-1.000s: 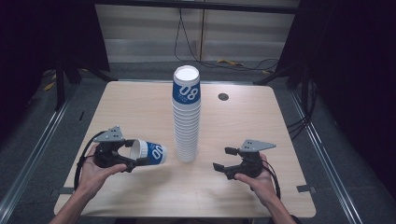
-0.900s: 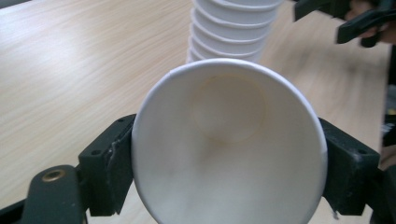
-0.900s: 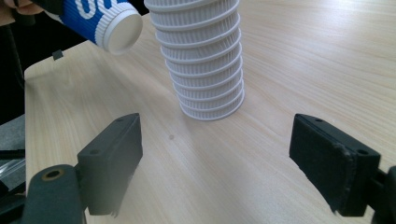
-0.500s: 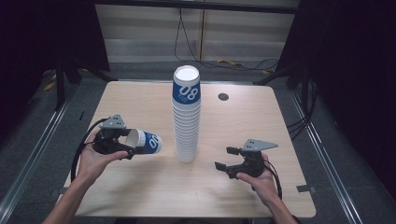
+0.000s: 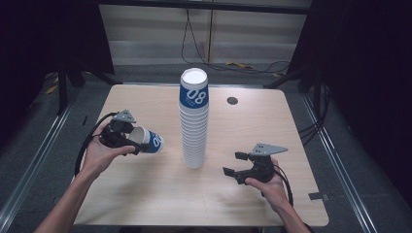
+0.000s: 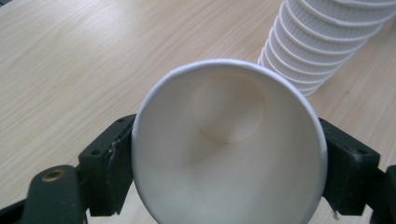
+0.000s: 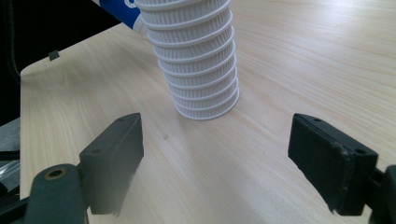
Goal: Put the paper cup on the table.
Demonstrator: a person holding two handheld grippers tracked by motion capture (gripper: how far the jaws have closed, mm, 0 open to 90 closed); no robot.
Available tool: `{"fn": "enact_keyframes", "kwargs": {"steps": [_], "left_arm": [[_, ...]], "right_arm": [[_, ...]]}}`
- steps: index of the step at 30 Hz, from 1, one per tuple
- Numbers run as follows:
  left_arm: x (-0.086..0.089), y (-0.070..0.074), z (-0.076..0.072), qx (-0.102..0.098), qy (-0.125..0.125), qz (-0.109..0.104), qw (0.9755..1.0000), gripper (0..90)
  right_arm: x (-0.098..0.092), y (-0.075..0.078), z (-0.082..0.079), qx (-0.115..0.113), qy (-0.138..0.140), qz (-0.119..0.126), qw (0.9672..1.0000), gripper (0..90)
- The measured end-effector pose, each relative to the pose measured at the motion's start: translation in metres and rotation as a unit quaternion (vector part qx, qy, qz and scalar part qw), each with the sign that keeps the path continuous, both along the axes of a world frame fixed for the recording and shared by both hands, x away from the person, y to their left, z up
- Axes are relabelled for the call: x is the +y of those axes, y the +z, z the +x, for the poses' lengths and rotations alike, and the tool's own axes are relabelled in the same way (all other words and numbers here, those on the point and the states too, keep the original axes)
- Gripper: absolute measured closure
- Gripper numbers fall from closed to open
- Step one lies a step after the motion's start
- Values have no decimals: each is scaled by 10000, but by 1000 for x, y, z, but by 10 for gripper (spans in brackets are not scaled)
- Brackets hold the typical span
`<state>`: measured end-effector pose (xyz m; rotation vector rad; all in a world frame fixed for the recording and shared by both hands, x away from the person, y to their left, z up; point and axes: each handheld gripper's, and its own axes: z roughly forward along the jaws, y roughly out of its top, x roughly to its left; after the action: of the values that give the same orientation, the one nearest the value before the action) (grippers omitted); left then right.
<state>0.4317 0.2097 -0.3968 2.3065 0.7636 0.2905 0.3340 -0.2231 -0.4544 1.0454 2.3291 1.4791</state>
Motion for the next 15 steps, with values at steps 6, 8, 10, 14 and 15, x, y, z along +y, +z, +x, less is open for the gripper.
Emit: {"fn": "enact_keyframes", "kwargs": {"steps": [6, 8, 10, 14, 15], "left_arm": [[-5, 8, 9, -2, 55, 210, 9998, 181], [-9, 7, 12, 78, 40, 286, 9996, 181], [-16, 2, 17, 228, 8, 602, 9979, 181], [-21, -4, 22, 411, 44, 868, 9954, 180], [-22, -5, 23, 469, 23, 1019, 9937, 179]], "right_arm": [[-2, -1, 0, 18, 9, 8, 10000, 183], [-3, -3, 0, 63, 10, -7, 10000, 183], [-4, -5, 0, 96, 27, 2, 9999, 183], [-5, -4, -2, 71, 67, 7, 10000, 183], [-5, -4, -2, 80, 69, -2, 9999, 183]]}}
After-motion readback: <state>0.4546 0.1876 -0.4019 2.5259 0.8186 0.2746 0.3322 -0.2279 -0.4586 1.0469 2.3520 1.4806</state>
